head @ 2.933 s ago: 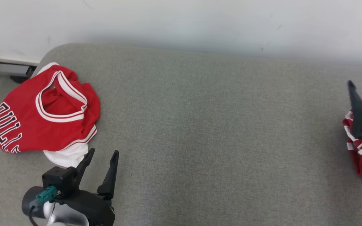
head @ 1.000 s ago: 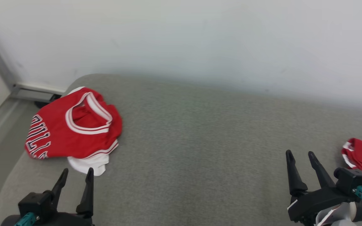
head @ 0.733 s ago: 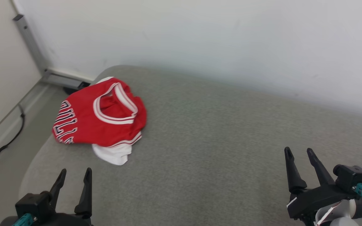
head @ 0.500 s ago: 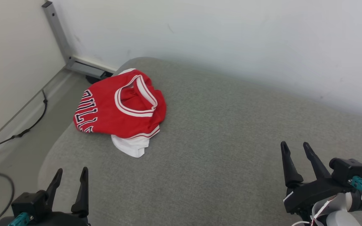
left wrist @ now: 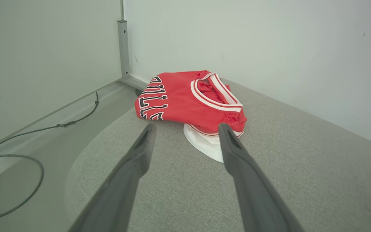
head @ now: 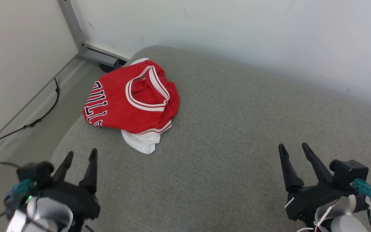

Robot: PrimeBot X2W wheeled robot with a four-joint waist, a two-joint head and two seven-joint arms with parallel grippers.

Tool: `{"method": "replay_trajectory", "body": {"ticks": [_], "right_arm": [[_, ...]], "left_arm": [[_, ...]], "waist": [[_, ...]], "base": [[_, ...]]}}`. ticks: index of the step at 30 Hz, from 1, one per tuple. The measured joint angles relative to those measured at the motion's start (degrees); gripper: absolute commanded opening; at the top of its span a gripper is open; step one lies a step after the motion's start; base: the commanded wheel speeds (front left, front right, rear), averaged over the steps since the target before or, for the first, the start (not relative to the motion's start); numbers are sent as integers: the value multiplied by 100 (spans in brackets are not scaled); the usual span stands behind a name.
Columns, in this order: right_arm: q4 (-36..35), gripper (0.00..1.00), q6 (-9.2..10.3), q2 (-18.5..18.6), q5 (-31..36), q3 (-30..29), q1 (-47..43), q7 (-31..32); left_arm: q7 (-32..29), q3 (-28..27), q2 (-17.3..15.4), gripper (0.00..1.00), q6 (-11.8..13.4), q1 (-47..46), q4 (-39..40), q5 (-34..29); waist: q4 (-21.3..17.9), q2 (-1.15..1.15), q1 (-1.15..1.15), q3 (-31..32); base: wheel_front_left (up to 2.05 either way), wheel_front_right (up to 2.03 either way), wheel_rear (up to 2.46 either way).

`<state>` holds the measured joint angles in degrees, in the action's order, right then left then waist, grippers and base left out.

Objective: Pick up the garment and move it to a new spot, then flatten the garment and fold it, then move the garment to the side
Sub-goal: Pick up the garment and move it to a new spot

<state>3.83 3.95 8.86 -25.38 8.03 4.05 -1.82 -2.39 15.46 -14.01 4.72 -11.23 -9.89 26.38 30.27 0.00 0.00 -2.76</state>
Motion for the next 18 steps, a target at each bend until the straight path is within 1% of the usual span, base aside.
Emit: {"method": "replay_trajectory", "body": {"ticks": [4, 6, 9, 11, 14, 18], "right_arm": [[-291, 100, -43, 154, 152, 89, 26, 142], [-482, 100, -43, 257, 231, 114, 23, 235], [-789, 100, -43, 432, 344, 135, -6, 363], [-1006, 100, -43, 499, 469, 216, -4, 482], [-1330, 100, -43, 579, 611, 333, -5, 665], [-1730, 100, -38, 738, 734, 361, -6, 902]], "left_arm": [[-535, 45, 215, 100, -79, -756, -645, 233], [-831, 78, 319, 100, -162, -1184, -988, 404], [-1177, 19, 516, 100, -171, -1778, -1521, 554], [-1445, -51, 516, 100, -171, -2078, -1819, 737], [-1777, -244, 459, 100, -152, -2421, -2302, 855], [-2108, -464, 425, 100, -57, -2787, -2738, 1044]], "waist": [[-1, 0, 1, -205], [-10, 0, 1, -319], [-39, 0, 2, -496], [-79, 0, 2, -607], [-209, 0, 2, -746], [-454, 0, 2, -921]], "base": [[0, 0, 0], [0, 0, 0], [0, 0, 0], [0, 0, 0], [0, 0, 0], [0, 0, 0]]}}
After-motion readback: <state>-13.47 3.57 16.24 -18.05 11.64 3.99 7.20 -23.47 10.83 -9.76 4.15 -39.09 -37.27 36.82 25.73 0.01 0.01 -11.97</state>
